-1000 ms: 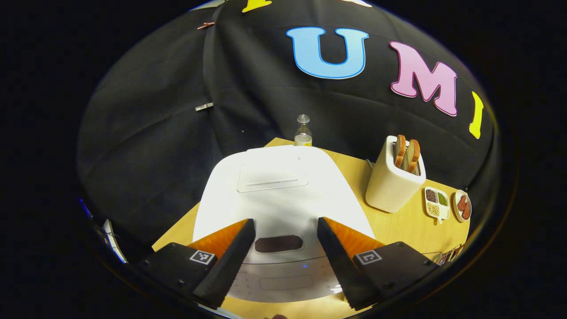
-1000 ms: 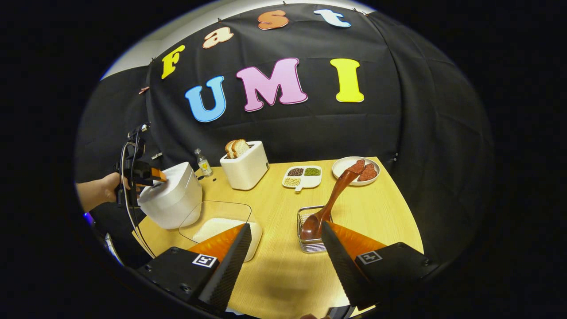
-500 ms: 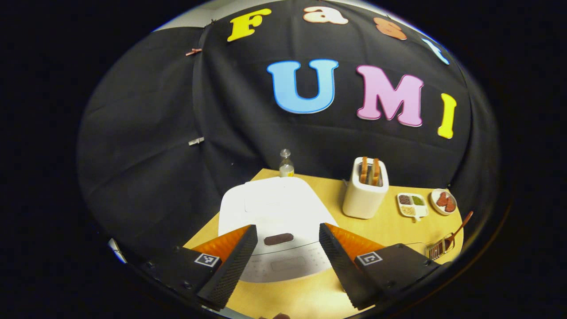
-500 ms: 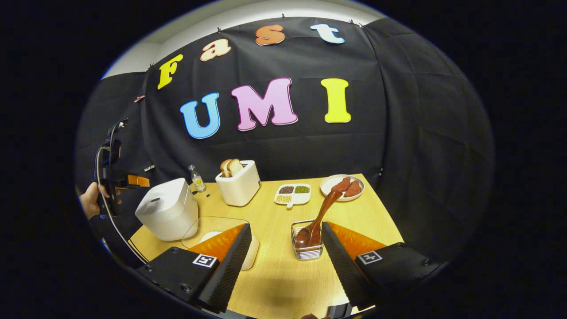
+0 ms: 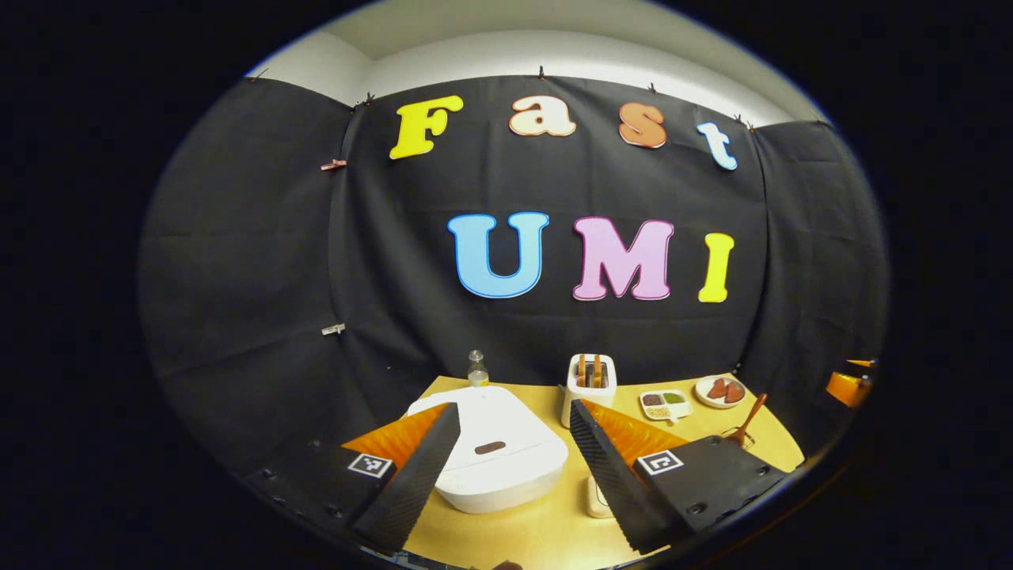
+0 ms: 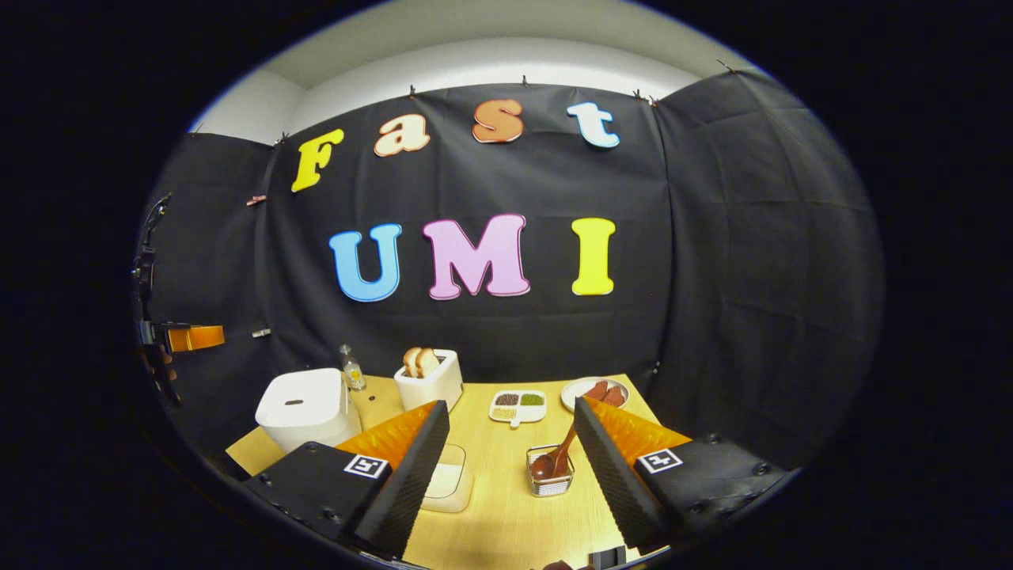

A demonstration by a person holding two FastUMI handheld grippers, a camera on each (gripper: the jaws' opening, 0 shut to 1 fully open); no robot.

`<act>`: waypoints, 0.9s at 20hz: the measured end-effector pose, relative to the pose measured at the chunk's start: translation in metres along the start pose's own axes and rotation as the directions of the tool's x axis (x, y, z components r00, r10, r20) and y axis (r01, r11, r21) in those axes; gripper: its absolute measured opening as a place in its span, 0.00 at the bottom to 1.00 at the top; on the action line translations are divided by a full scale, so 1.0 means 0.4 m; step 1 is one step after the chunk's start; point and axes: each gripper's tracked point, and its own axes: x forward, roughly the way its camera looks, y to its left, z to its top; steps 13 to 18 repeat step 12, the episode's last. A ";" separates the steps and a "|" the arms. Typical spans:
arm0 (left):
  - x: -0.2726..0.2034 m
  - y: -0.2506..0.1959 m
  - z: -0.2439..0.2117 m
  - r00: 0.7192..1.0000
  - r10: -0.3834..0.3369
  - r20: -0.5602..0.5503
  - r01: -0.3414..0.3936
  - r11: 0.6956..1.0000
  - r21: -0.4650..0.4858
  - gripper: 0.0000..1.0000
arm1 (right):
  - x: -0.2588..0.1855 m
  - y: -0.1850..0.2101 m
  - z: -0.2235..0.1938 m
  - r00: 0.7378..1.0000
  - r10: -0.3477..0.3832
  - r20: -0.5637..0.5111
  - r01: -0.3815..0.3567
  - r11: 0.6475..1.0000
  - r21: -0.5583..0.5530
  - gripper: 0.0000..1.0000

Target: Close the left gripper, press the button to open the rice cooker; take a wooden spoon from the chopstick holder with the right hand, scoop a spoonful of rice and pour it into the rice cooker, then put the wooden spoon back into the chopstick holder.

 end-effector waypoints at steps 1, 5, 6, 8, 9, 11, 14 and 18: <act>-0.027 0.011 0.002 1.000 -0.007 0.009 0.007 1.000 -0.010 0.96 | -0.022 0.012 0.018 1.000 0.003 0.017 -0.003 1.000 0.009 0.98; -0.103 0.052 -0.027 1.000 -0.025 0.013 0.025 1.000 0.005 0.97 | -0.118 0.020 0.034 0.997 -0.024 0.067 0.023 1.000 0.020 0.98; -0.115 0.064 -0.035 1.000 -0.022 0.013 0.022 1.000 0.015 0.97 | -0.141 0.013 0.026 0.996 -0.041 0.076 0.040 0.999 0.009 0.98; -0.137 0.059 -0.050 0.999 -0.035 0.013 0.035 0.999 0.004 0.97 | -0.179 0.007 0.009 0.994 -0.069 0.083 0.070 0.998 -0.009 1.00; -0.146 0.060 -0.065 0.999 -0.035 0.003 0.035 0.999 -0.009 0.97 | -0.197 0.008 -0.001 0.994 -0.075 0.078 0.076 0.997 -0.012 0.98; -0.166 0.056 -0.086 0.999 -0.036 -0.010 0.036 0.999 -0.024 0.97 | -0.225 0.014 -0.013 0.994 -0.078 0.074 0.080 0.997 -0.016 0.98; -0.174 0.053 -0.091 0.999 -0.037 -0.004 0.037 0.999 -0.028 0.97 | -0.232 0.009 -0.013 0.993 -0.085 0.078 0.086 0.996 -0.019 0.98; -0.174 0.053 -0.091 0.999 -0.037 -0.004 0.037 0.999 -0.028 0.97 | -0.232 0.009 -0.013 0.993 -0.085 0.078 0.086 0.996 -0.019 0.98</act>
